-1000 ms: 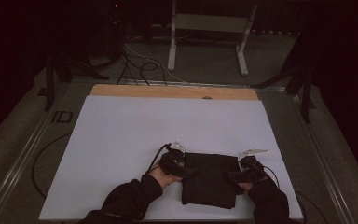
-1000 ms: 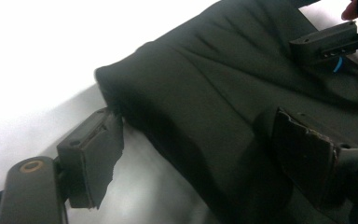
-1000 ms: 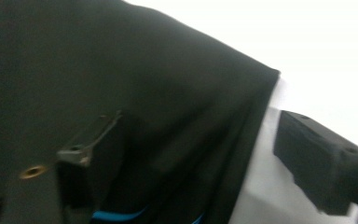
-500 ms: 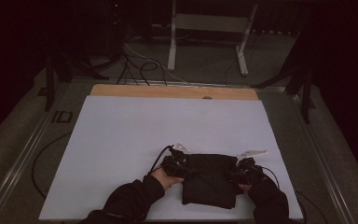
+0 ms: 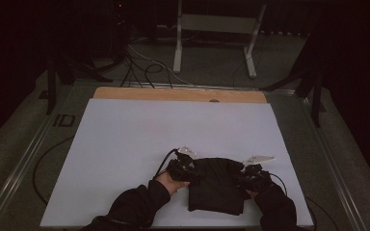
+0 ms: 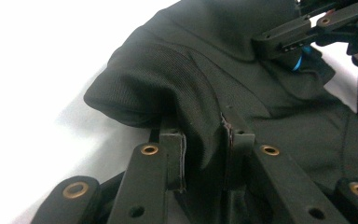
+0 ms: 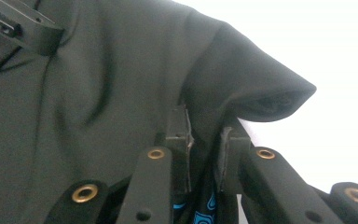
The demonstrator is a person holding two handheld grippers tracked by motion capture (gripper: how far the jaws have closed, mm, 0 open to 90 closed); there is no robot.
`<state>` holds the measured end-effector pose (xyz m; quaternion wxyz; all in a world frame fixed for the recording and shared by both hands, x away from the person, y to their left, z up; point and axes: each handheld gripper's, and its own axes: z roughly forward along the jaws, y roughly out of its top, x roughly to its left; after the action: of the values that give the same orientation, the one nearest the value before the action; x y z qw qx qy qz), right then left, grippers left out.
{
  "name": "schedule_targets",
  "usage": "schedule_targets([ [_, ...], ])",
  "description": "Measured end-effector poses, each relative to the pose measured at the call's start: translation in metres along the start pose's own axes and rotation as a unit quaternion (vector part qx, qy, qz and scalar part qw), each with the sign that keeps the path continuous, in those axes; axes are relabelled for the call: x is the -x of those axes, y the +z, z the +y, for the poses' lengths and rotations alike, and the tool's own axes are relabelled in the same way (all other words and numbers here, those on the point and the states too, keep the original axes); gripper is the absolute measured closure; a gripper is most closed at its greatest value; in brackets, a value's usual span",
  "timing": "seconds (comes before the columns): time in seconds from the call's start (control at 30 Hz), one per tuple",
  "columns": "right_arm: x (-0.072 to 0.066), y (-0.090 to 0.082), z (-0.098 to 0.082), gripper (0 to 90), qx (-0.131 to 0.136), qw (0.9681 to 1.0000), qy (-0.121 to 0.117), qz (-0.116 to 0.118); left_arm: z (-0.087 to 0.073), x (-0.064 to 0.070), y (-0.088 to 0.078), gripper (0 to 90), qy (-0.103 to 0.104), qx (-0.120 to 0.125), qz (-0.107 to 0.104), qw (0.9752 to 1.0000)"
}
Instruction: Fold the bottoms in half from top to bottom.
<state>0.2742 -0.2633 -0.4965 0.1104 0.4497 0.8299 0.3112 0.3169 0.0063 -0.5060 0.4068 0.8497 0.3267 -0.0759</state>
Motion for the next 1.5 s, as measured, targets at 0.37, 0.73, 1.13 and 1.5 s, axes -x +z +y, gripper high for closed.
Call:
schedule_targets([
  [0.37, -0.004, -0.012, 0.008, 78.7, 0.031, 0.9995, -0.007, 0.004, 0.008, 0.011, -0.016, 76.7, 0.023, 0.012, -0.001, 0.9997],
  [0.73, -0.006, -0.026, 0.017, 78.9, 0.059, 0.9982, -0.011, 0.007, 0.017, 0.017, -0.032, 77.5, 0.040, 0.023, 0.000, 0.9990],
  [1.13, -0.011, -0.033, 0.032, 79.1, 0.083, 0.9963, -0.024, 0.008, 0.025, 0.017, -0.054, 78.4, 0.051, 0.041, 0.008, 0.9978],
  [1.5, -0.019, -0.033, 0.053, 79.1, 0.099, 0.9942, -0.041, 0.008, 0.028, 0.013, -0.076, 78.5, 0.057, 0.052, 0.023, 0.9968],
])
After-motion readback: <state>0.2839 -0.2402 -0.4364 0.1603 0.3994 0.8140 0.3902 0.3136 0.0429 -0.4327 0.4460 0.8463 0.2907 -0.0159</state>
